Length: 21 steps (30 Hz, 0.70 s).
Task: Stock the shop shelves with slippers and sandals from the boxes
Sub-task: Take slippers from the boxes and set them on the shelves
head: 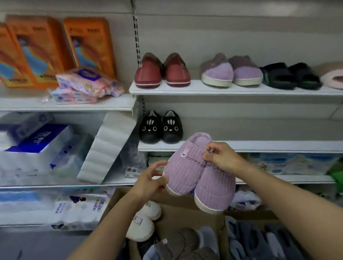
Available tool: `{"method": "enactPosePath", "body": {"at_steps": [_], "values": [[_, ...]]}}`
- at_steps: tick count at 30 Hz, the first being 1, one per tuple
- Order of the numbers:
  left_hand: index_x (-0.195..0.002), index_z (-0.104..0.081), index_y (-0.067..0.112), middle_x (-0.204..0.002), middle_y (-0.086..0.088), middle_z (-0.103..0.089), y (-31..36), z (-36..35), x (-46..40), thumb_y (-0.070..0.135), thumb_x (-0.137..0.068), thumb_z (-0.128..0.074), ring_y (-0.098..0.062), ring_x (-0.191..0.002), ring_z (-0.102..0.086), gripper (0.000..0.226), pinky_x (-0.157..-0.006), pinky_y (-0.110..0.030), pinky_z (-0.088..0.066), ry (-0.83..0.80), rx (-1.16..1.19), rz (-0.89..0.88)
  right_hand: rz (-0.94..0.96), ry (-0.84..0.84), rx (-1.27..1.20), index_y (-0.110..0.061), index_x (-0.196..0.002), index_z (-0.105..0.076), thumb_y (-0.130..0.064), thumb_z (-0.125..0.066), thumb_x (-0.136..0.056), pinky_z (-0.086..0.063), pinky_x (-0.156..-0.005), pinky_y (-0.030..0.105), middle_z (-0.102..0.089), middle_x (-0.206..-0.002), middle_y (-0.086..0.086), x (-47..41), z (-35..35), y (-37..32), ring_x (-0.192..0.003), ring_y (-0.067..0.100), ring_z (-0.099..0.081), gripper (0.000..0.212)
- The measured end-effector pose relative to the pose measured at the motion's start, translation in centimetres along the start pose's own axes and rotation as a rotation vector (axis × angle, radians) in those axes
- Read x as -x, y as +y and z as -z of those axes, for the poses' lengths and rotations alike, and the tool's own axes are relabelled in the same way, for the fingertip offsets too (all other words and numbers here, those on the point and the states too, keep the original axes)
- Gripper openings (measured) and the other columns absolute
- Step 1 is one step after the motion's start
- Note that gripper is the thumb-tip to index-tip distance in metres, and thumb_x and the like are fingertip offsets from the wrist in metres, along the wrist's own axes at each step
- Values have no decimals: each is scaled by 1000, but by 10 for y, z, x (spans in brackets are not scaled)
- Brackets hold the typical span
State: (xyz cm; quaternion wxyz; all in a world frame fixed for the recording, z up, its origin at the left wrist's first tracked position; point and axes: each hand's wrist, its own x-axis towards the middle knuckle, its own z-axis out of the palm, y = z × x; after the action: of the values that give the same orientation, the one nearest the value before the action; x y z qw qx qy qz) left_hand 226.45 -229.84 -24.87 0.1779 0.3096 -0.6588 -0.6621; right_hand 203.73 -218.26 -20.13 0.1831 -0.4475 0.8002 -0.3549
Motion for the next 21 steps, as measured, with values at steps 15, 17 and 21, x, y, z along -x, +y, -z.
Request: {"method": "enactPosePath", "body": {"at_steps": [15, 17, 21], "values": [[-130, -45, 28, -117, 2, -53, 14, -91, -78, -3, -82, -67, -21, -95, -61, 61, -62, -13, -51, -2, -44, 4, -58, -78, 198, -36, -77, -60, -59, -48, -55, -50, -87, 41, -65, -73, -9, -92, 66, 72, -77, 15, -60, 34], [-129, -46, 27, -117, -4, -53, 9, -100, -103, -7, -81, -65, -23, -96, -61, 63, -63, -14, -52, 52, -1, 46, -42, -109, 218, -37, -76, -59, -58, -48, -55, -51, -87, 41, -63, -69, -10, -122, 67, 86, -72, 12, -56, 32], [-127, -53, 27, -110, -16, -55, -2, -115, -160, -13, -78, -63, -29, -91, -61, 65, -69, -28, -57, 143, 128, 150, 6, -170, 234, -40, -75, -60, -47, -57, -63, -52, -87, 43, -66, -71, -11, -181, 70, 113, -75, 13, -61, 15]]}}
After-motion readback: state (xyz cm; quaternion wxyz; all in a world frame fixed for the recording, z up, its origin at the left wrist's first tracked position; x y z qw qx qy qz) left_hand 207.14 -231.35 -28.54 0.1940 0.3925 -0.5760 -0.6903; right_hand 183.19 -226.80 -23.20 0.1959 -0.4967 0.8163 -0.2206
